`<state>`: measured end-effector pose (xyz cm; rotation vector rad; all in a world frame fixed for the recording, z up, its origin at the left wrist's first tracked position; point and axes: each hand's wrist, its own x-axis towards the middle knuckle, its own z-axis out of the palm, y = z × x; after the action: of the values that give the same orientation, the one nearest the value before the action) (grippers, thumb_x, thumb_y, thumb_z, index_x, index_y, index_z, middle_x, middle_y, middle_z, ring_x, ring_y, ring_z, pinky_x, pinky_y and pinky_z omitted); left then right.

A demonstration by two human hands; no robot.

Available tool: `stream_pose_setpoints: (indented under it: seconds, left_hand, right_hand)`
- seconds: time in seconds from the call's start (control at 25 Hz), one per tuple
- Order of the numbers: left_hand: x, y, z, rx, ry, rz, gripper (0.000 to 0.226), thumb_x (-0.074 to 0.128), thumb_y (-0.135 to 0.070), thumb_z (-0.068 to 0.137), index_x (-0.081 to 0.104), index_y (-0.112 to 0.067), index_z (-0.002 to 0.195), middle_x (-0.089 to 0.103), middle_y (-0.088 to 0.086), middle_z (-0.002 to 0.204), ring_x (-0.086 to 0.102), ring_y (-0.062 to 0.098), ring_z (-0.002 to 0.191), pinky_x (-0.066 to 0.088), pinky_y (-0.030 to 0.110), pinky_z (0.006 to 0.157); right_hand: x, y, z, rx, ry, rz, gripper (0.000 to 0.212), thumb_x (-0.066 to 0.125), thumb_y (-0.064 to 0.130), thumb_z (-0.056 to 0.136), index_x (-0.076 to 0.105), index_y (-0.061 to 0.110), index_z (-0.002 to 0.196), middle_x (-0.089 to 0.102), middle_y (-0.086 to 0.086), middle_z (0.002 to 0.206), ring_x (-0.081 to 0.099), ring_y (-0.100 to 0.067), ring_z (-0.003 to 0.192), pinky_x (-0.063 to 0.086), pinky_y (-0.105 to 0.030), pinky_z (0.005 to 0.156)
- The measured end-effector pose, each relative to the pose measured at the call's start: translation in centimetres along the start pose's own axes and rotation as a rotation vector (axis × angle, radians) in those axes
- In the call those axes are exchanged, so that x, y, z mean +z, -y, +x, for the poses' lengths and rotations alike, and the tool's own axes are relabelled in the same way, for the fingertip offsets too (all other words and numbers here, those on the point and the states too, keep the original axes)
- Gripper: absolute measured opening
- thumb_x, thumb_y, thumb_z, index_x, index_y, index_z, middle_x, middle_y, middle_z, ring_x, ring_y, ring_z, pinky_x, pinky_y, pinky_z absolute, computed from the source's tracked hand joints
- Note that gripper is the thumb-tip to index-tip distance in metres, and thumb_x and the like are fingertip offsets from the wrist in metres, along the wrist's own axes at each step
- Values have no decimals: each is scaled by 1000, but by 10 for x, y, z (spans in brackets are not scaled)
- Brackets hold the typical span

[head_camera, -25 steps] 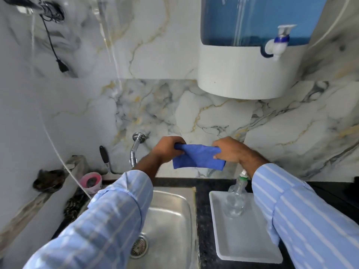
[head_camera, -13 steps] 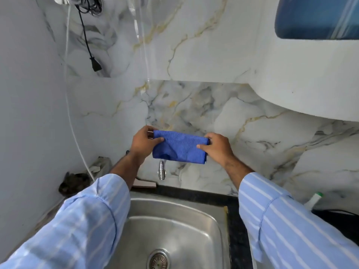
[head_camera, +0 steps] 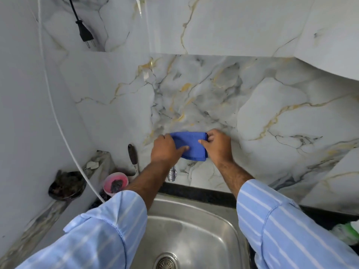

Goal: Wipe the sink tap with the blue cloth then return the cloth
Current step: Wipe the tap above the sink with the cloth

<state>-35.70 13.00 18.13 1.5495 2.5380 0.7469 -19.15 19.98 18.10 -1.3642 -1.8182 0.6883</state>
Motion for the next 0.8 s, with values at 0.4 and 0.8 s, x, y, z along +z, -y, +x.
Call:
stream_pose_setpoints:
  seconds: [0.4,0.8]
  left_hand:
    - [24,-43,43,-318,525,-16,26,47,-18,103,59,-5,84,68,2,87,49,20,87,41,22,58]
    - [5,6,61,-564,839,-964,48,78,-31,85,66,-3,121,71,16,111,66,31,96,52,45,94]
  right_hand:
    - [-75,68,85,-1016,-559,-953,61,55,36,104,48,14,161,31,-15,174,32,-34,162,29,-61,128]
    - [-68,48,127,-1119,-666,-980,66,37,50,115,29,17,171,22,-11,177,28,-31,164,10,-58,133]
